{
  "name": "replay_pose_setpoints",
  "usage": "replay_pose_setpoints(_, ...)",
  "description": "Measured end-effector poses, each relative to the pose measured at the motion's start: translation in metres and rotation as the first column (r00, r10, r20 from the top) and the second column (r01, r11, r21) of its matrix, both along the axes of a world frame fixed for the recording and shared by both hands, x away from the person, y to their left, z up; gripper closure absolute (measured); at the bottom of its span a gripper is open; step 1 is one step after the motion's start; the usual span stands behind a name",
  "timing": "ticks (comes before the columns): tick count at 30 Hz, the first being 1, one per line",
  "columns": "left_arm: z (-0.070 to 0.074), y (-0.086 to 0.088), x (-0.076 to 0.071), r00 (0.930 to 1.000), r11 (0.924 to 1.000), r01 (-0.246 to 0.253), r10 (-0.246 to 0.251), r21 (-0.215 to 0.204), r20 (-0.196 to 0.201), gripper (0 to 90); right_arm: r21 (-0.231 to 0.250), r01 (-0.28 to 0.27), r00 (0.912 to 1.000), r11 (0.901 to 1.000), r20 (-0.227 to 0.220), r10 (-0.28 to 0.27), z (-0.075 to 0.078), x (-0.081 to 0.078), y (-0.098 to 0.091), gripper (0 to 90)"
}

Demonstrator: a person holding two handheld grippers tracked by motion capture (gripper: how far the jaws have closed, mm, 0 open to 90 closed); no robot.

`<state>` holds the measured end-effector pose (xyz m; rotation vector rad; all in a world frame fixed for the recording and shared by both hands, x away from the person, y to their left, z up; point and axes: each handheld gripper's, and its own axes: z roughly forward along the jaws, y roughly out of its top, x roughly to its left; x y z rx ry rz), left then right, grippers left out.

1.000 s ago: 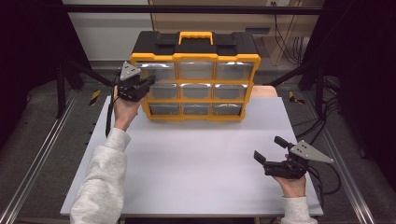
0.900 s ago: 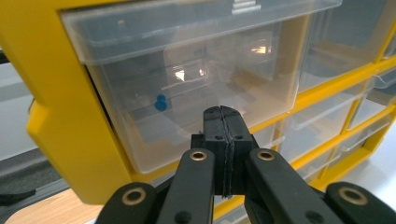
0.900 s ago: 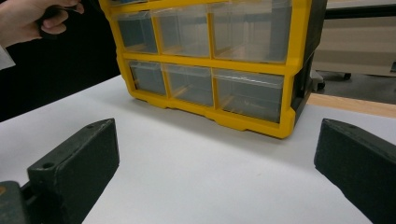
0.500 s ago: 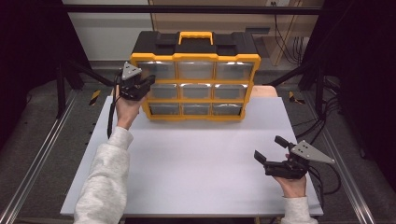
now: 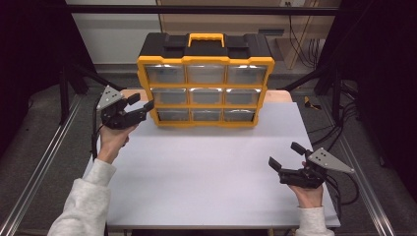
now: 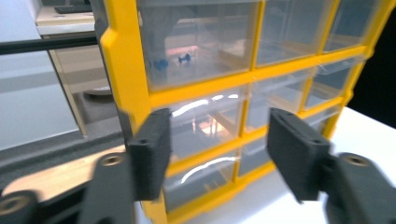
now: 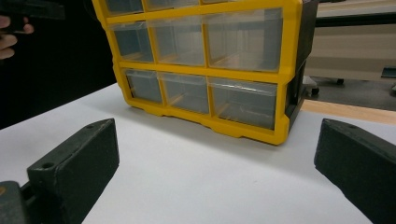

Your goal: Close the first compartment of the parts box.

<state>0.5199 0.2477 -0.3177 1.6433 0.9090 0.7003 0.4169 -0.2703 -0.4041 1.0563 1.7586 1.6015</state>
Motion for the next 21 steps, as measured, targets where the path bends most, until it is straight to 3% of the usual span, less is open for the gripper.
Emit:
replay_pose_setpoints(5,-0.013,0.006,-0.022,0.9998,1.0000,0.004,-0.004,0.003,-0.017,18.0,-0.001,-0.004,0.9998,1.0000,0.020,0.004,0.000,0.000,-0.002,0.4)
replay_pose_setpoints(10,-0.026,0.015,-0.042,0.9997,0.9999,0.012,-0.012,-0.003,-0.020,9.9,0.010,0.003,1.0000,0.9999,0.006,-0.003,0.001,-0.001,-0.002,0.4)
replay_pose_setpoints(16,-0.046,0.028,-0.062,0.9997,0.9999,0.004,-0.004,0.009,-0.022,5.3,0.008,0.009,1.0000,0.9999,0.003,-0.009,0.001,-0.001,-0.003,0.4)
replay_pose_setpoints(21,-0.060,0.037,-0.073,0.9999,0.9998,0.002,-0.002,-0.019,-0.012,4.2,0.003,0.019,0.9998,0.9998,-0.005,-0.019,-0.001,0.000,-0.002,0.4)
